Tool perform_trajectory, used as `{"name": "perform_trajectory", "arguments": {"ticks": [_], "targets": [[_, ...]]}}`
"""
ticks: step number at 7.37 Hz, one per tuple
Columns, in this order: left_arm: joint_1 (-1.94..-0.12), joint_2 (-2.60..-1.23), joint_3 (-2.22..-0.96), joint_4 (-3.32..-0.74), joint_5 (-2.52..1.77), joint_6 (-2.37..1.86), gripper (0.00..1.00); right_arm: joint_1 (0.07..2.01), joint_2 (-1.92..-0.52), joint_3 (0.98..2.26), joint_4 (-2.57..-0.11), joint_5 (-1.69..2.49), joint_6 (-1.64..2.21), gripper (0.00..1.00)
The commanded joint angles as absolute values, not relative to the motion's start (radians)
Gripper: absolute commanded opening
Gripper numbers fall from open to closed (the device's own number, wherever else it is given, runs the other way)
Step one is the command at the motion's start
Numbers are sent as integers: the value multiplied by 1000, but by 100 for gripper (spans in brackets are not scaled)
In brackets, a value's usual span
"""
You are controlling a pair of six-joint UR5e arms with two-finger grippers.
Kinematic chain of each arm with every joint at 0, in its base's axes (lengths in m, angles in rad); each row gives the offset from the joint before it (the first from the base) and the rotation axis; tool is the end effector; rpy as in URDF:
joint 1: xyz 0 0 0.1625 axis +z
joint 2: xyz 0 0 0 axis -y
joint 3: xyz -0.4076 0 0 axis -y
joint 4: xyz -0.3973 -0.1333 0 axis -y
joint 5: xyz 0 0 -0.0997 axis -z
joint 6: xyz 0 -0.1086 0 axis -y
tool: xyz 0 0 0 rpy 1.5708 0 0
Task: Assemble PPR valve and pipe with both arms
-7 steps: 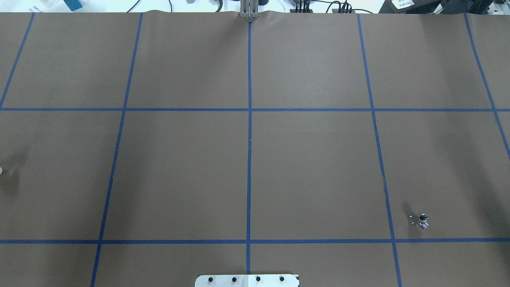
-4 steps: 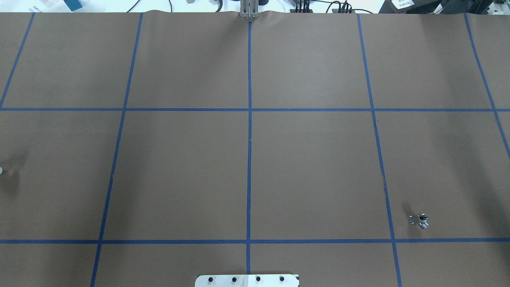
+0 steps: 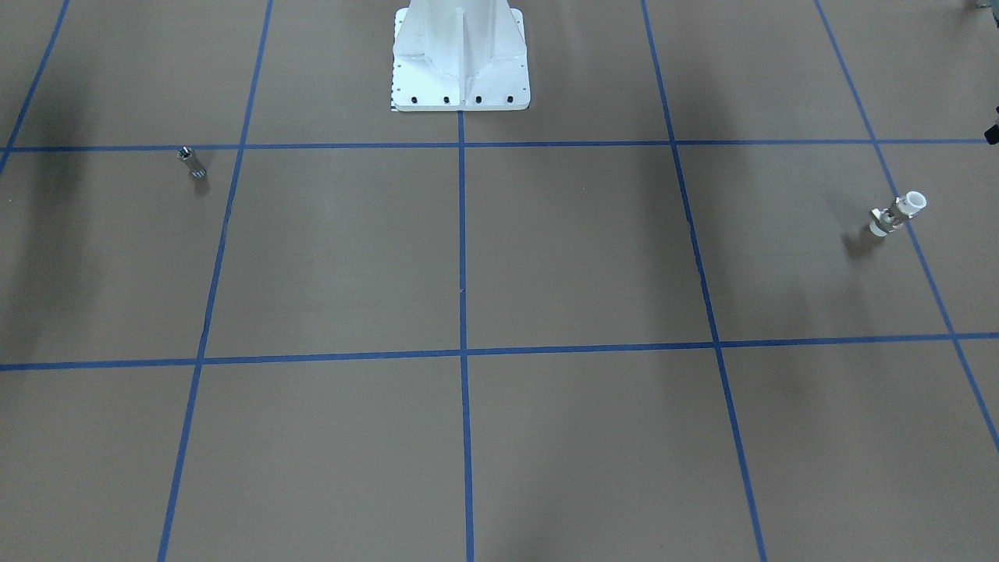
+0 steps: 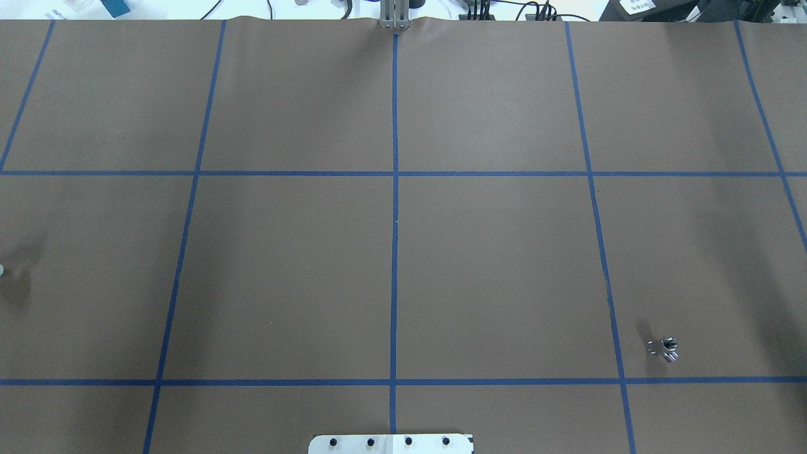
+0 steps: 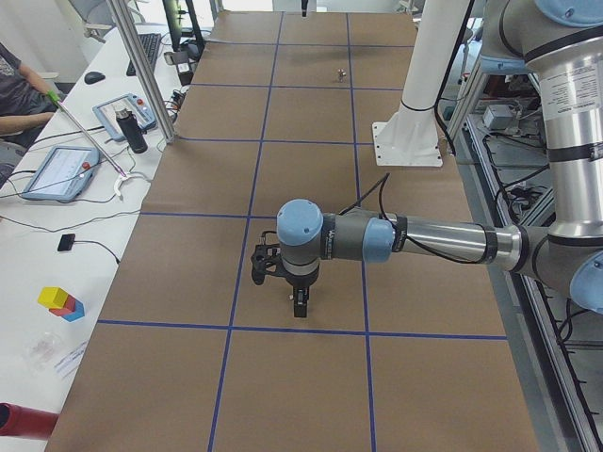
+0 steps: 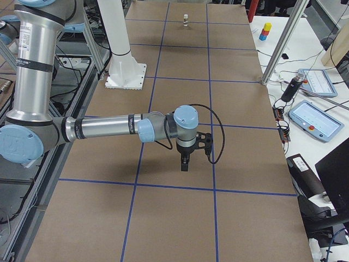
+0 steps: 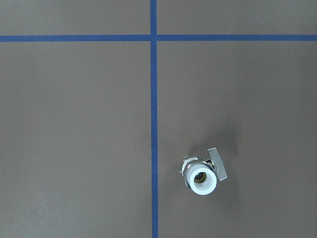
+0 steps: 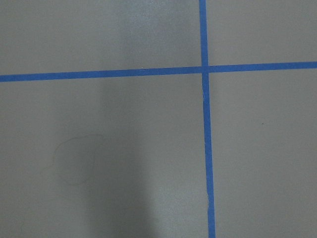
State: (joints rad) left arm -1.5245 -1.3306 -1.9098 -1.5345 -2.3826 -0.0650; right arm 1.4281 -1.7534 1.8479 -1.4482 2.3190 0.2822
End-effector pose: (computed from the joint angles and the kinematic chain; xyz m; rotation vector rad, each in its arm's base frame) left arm -0.0358 -0.4047 0.5876 0.0138 0.8135 0.0077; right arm -0.0032 -0.4400 0.5821 0.0451 -0.7719 0.0513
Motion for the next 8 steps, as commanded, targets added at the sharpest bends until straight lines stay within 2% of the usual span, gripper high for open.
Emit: {"name": "perform_trajectory", "arguments": {"ticks": [1,3,5,8], "targets": [[-1520,-1330,-1914,-1540,-2384,-64,100,1417,-1761,1836,-1420,2324,285,100],[-1503,-1338,-1910,-1554,-2382,-108,100,1376,-1758,1839,-1413,2322,278,100],[-1416,-1335,-1890,-1685,-2373,-254,100,1376,-1756,1839,-1396,2324,285,100],[-1355,-1339,-1777,-1816,-2370,-259,99,1364,-1756,1836,-1396,2322,288,100]]}}
